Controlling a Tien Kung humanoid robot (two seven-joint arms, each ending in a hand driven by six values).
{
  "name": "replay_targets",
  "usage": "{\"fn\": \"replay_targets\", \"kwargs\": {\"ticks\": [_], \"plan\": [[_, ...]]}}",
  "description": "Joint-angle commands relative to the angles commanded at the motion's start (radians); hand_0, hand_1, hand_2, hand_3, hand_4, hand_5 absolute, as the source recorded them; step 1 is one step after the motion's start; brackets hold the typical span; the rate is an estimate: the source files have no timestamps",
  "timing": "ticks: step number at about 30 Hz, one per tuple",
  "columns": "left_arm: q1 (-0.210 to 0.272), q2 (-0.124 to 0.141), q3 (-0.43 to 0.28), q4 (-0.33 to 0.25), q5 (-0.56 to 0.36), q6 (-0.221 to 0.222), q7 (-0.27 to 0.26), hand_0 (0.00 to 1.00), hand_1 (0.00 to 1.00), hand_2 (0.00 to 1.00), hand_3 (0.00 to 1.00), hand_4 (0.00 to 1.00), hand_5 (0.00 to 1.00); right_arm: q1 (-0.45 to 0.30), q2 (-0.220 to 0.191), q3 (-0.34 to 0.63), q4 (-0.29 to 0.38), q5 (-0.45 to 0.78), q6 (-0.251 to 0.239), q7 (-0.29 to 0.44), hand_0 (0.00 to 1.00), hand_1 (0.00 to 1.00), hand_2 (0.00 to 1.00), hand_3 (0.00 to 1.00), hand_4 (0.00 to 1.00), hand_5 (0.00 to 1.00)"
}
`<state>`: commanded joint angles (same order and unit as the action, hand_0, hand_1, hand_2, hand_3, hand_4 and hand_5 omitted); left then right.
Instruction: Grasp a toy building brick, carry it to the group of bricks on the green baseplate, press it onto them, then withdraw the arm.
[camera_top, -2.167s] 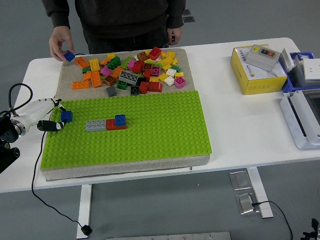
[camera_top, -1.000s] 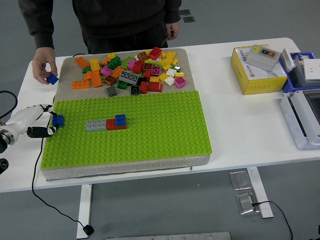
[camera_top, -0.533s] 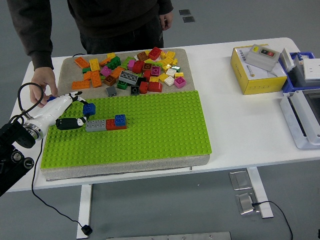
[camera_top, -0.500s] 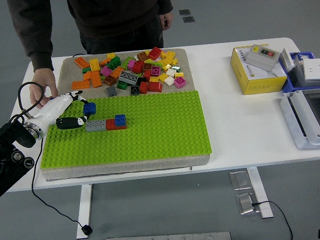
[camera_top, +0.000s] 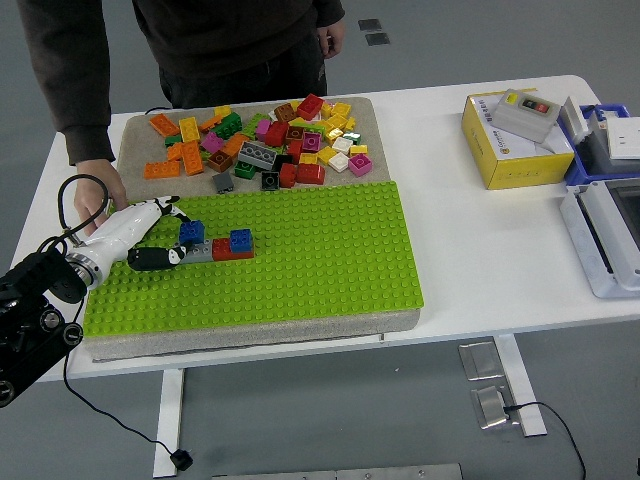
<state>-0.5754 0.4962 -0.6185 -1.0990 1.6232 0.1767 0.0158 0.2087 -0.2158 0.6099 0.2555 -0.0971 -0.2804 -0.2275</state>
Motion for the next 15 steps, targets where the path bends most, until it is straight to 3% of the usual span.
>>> {"fn": "replay_targets", "kwargs": {"ticks": [15], "plan": [[-0.017, -0.077, -0.011, 0.022, 0.018, -0.036, 0.08, 0.998, 0.998, 0.998, 0.599, 0.536, 0.275, 0.002, 0.001, -0.006, -0.001, 0.012, 0.001, 0.005, 0.656, 0.613, 0.691, 0.686, 0.478, 0.998]]}}
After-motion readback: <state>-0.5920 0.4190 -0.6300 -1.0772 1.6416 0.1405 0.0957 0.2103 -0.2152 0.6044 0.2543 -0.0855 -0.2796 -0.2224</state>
